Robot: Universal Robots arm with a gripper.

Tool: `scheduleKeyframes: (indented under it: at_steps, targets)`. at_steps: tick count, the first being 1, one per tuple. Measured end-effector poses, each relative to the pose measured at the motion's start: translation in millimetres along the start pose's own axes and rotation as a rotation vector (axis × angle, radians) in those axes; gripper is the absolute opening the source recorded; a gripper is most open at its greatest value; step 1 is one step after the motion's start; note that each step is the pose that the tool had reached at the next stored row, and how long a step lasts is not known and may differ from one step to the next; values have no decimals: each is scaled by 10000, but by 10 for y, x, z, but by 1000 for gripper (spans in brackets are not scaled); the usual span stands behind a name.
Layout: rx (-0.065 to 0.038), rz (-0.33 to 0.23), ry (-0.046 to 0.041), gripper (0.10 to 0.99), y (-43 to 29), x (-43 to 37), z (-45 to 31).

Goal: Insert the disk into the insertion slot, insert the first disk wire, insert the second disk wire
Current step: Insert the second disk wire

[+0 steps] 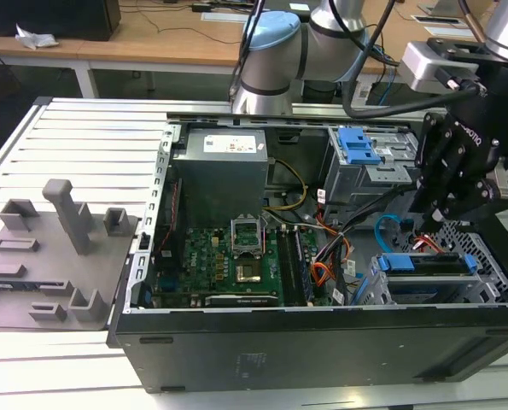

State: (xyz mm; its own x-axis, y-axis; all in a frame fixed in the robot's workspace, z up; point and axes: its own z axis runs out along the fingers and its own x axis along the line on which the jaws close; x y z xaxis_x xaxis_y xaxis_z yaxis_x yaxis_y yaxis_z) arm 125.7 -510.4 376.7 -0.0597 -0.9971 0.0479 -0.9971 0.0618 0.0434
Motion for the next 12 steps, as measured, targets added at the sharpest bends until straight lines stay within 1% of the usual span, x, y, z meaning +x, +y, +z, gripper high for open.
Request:
scheduleKeyframes:
  at_steps: [4, 5, 7, 9, 10, 11, 12]
  targets:
    - [1, -30, 2, 361, 1, -22, -1]
    - [7, -149, 6, 361, 1, -23, -1]
    - [40, -828, 35, 361, 1, -23, 0]
    - [60, -1253, 54, 361, 1, -23, 0]
    - [75, -1563, 68, 361, 2, -28, 1]
    - [77, -1605, 70, 361, 16, -39, 4]
    - [80, -1658, 72, 361, 50, -64, 20]
